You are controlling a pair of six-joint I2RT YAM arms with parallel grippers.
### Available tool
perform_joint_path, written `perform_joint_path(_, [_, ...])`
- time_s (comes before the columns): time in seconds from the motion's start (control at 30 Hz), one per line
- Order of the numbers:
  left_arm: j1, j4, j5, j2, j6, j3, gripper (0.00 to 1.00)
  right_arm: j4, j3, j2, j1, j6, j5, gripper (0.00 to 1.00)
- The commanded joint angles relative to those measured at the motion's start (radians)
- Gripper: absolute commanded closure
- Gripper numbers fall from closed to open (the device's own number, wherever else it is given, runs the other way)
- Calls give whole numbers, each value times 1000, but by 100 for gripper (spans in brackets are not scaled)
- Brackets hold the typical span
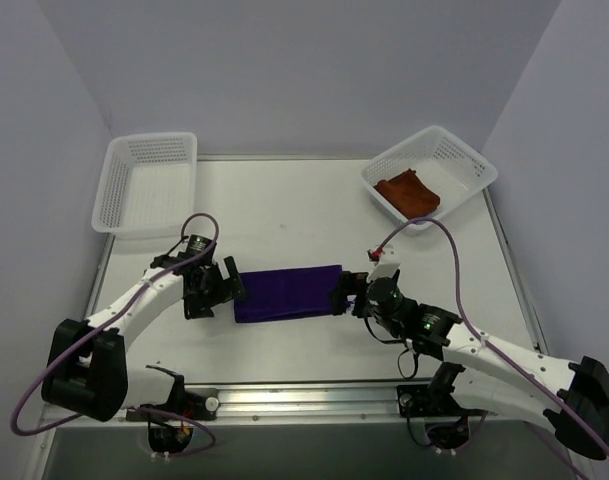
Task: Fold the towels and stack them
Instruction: Fold the towel
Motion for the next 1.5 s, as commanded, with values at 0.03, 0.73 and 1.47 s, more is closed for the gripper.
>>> perform_joint_path(0.03, [8,49,-26,64,23,54,6,143,80,155,1,-51,-79,0])
perform_joint_path(0.73, [27,52,-58,115,15,68,6,369,81,548,52,18,-347,0])
perform_joint_path(1.47, [-78,78,-121,236,38,84,42,97,91,366,18,47,-27,0])
